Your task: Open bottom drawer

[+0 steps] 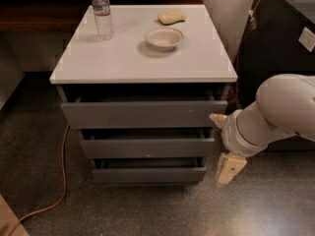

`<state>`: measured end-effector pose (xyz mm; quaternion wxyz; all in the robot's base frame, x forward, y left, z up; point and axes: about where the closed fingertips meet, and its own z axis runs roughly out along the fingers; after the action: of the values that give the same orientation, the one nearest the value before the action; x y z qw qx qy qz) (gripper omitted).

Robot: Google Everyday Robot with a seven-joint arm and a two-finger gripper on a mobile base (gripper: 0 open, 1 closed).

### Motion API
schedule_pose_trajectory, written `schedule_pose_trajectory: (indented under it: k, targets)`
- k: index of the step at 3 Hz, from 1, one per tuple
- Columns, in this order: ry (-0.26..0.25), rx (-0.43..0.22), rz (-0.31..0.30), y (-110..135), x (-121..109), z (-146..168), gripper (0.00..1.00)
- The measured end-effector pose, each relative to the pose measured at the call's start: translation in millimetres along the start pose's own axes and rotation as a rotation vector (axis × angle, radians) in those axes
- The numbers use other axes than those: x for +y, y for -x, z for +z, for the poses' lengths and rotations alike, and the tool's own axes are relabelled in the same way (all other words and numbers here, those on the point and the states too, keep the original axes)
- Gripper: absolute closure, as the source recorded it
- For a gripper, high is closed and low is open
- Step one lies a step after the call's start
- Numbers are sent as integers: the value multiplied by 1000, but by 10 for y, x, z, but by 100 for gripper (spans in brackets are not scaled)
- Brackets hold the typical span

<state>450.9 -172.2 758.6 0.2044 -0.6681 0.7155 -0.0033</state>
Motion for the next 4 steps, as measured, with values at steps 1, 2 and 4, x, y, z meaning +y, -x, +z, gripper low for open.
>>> schedule_pose_trajectory:
  k: [1, 2, 4]
  targets:
    - [0, 0, 0, 0, 0, 0, 0]
    - [18, 12, 13, -18, 14, 119, 0]
    - [69, 3, -31, -312, 63, 1265, 0]
